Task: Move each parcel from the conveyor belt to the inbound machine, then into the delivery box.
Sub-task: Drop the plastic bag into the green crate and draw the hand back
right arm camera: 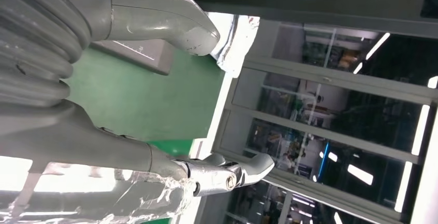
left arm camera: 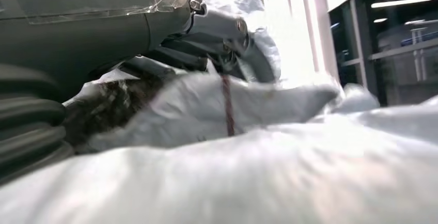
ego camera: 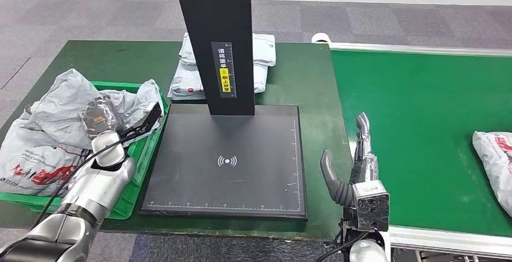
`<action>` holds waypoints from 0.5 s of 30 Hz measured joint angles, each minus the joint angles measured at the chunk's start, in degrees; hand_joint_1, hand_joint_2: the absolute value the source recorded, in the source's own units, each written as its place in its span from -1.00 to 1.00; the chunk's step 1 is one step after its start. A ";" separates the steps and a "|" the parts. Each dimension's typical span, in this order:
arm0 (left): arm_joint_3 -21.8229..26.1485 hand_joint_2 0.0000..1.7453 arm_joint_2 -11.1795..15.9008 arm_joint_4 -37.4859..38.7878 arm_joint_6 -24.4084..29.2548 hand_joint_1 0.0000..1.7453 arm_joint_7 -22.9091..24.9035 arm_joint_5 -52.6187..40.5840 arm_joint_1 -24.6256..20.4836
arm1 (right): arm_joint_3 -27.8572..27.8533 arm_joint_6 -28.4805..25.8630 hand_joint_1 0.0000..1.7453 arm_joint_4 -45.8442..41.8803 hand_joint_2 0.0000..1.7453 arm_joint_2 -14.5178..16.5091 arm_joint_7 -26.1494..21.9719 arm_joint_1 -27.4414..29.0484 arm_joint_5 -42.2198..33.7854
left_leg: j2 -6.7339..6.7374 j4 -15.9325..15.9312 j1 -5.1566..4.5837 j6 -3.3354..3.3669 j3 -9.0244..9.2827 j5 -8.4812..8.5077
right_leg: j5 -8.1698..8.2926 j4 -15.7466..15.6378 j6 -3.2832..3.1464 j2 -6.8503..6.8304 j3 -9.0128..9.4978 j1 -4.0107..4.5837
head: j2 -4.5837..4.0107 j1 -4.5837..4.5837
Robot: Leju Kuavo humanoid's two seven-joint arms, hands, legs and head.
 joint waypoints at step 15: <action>6.79 1.00 -3.87 -5.07 13.63 -1.00 -7.93 1.05 -0.44 | -1.75 -0.39 -1.00 -1.51 1.00 0.57 2.06 -1.06 0.78 | 0.00 0.01 0.00 -0.01 0.00 0.01 | 0.01 0.00 0.00 0.00 -0.03 0.01 | 0.00 0.00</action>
